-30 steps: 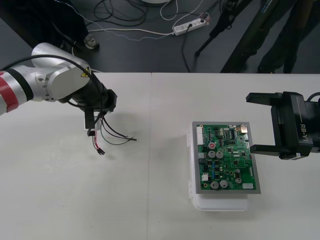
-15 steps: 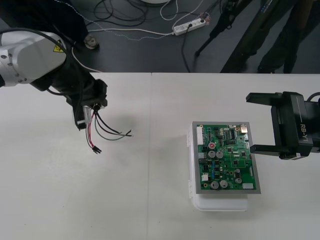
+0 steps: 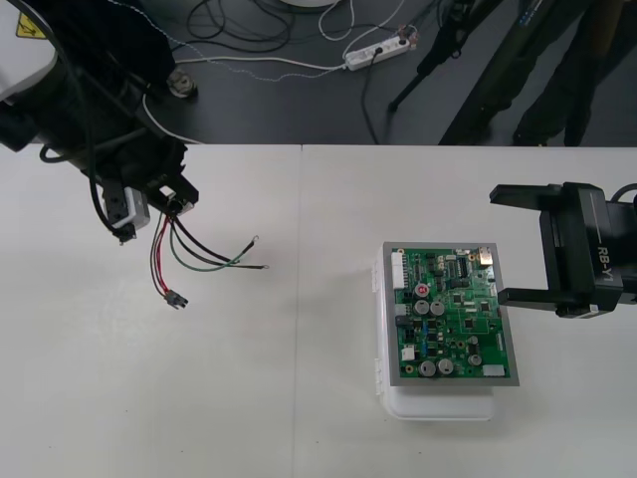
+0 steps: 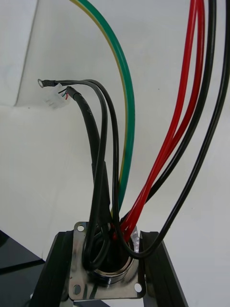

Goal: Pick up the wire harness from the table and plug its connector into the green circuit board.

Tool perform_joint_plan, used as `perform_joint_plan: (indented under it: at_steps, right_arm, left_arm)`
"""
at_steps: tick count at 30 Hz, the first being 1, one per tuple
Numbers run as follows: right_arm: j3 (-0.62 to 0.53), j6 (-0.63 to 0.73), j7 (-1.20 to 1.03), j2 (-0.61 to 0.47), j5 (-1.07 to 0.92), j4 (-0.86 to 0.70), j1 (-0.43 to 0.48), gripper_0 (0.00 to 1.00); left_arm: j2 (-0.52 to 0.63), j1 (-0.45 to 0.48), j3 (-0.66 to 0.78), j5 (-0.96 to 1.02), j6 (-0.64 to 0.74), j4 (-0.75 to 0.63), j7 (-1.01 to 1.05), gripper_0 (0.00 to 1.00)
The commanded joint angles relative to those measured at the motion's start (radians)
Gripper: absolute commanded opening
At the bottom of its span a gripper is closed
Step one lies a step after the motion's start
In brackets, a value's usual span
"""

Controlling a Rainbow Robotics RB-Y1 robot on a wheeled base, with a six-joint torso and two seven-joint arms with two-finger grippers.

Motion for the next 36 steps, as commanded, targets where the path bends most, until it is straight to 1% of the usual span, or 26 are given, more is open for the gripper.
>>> perform_joint_plan:
  at_steps: [1,5,7,10,14,16,24,32,36]
  right_arm:
    - [0.009,0.001,0.045,-0.036,0.002,-0.031,-0.016,1.0]
    - [0.009,0.001,0.044,-0.036,0.004,-0.031,-0.016,1.0]
    - [0.009,0.001,0.042,-0.036,0.002,-0.031,-0.016,1.0]
    - [0.009,0.001,0.039,-0.036,0.004,-0.031,-0.016,1.0]
    - [0.009,0.001,0.033,-0.036,0.002,-0.031,-0.016,1.0]
    - [0.009,0.001,0.031,-0.036,0.002,-0.031,-0.016,1.0]
    - [0.009,0.001,0.027,-0.036,0.002,-0.031,-0.018,1.0]
    - [0.009,0.001,0.019,-0.036,0.002,-0.031,-0.023,1.0]
    - [0.009,0.001,0.016,-0.036,0.004,-0.031,-0.021,1.0]
  left_arm:
    - [0.072,0.027,0.107,0.066,-0.182,-0.032,0.186,0.0]
    - [0.077,0.074,0.209,0.055,-0.218,-0.074,0.253,0.0]
    - [0.077,0.121,0.288,0.048,-0.218,-0.103,0.309,0.0]
    - [0.075,0.179,0.365,0.046,-0.218,-0.141,0.376,0.0]
    - [0.074,0.236,0.434,0.048,-0.218,-0.184,0.447,0.0]
    - [0.074,0.28,0.482,0.051,-0.218,-0.215,0.494,0.0]
    - [0.069,0.417,0.586,0.094,-0.218,-0.301,0.649,0.0]
    - [0.017,0.567,0.716,0.101,-0.218,-0.385,0.799,0.0]
    - [-0.009,0.622,0.759,0.104,-0.218,-0.428,0.867,0.0]
